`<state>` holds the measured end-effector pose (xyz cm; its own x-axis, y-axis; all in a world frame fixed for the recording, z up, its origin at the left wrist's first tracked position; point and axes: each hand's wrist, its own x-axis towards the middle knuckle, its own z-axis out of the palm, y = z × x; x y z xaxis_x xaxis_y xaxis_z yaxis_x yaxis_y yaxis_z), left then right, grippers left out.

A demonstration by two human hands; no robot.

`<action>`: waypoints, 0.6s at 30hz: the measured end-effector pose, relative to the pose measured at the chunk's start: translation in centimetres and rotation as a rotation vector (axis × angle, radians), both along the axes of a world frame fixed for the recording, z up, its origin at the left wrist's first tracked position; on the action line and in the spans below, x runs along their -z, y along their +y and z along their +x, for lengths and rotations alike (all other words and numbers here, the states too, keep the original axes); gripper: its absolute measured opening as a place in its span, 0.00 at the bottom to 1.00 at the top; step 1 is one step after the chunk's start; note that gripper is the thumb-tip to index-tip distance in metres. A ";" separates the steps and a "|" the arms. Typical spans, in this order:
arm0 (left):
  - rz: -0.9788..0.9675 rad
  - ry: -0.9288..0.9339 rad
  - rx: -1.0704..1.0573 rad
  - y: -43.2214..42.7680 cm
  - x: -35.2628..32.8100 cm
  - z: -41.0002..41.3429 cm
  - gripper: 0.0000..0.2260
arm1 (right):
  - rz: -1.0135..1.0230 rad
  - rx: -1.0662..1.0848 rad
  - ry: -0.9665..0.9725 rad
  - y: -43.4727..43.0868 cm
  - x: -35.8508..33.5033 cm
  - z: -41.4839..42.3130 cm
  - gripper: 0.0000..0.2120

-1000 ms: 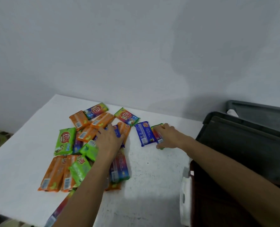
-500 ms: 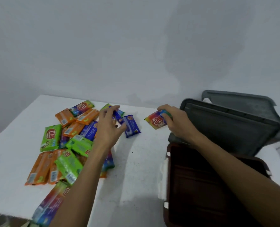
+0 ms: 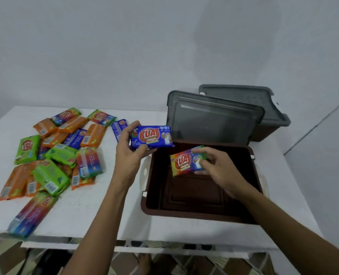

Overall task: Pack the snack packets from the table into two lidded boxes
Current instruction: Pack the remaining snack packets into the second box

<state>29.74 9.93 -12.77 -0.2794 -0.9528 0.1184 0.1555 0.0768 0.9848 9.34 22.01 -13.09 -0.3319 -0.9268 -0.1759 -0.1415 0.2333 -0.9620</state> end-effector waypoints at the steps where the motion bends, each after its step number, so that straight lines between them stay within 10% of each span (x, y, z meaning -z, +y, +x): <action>1: 0.005 -0.010 0.001 0.4 0.4 -0.3 0.26 | 0.048 -0.005 -0.022 0.0 0.7 0.1 0.14; 7: -0.035 -0.058 -0.024 1.9 1.8 -1.1 0.27 | 0.213 -0.078 -0.105 -1.4 4.2 0.8 0.18; 18: -0.077 -0.249 0.019 1.8 1.2 -0.7 0.27 | 0.349 -0.441 0.763 -2.3 5.1 -0.5 0.24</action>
